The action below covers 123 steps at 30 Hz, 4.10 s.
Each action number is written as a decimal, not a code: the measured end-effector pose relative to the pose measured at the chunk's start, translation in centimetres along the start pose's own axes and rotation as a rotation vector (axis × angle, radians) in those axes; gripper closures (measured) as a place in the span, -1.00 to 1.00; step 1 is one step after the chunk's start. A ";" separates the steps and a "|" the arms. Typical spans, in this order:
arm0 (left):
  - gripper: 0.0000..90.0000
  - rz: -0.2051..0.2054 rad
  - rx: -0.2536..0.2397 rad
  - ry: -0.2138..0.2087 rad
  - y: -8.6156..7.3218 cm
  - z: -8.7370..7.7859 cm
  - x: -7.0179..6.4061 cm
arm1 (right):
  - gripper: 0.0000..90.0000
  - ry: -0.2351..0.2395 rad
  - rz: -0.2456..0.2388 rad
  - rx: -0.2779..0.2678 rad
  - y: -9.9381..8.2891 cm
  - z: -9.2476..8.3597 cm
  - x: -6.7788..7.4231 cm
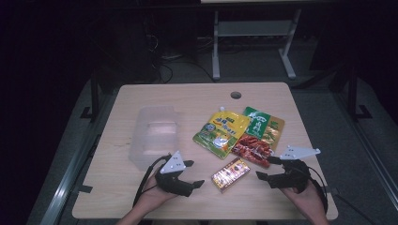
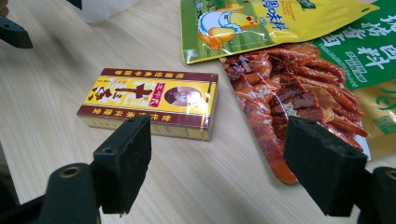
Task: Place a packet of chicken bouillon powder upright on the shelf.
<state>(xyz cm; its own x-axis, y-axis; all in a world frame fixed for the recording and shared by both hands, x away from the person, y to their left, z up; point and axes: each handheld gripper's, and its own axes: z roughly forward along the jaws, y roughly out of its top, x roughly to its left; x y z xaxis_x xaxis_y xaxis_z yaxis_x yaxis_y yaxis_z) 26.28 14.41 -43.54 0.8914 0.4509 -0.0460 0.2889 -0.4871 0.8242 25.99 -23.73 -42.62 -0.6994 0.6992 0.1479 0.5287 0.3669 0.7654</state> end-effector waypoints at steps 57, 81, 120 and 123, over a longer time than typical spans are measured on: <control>1.00 -0.071 0.187 0.170 7.7 10.7 4.9 | -0.21 -0.054 0.108 0.078 12.0 5.1 -4.6; 0.99 -0.076 0.259 0.206 7.4 12.2 5.2 | -0.25 -0.205 0.286 0.194 12.5 11.4 -9.6; 1.00 -0.021 0.323 0.206 7.8 12.7 4.9 | 0.71 -0.091 0.440 0.194 10.8 15.0 -10.9; 0.99 -0.019 0.322 0.206 7.8 12.7 4.9 | 0.86 -0.108 0.426 0.206 10.9 15.3 -10.6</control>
<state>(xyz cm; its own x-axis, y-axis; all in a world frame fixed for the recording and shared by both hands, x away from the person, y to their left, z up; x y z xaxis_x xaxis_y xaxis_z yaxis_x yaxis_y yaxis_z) 37.32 3.28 -44.50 0.8051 0.5874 0.0820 0.4289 -0.6722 0.6035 46.51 -17.74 -45.37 -0.3519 0.8695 0.3467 0.8492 0.1407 0.5091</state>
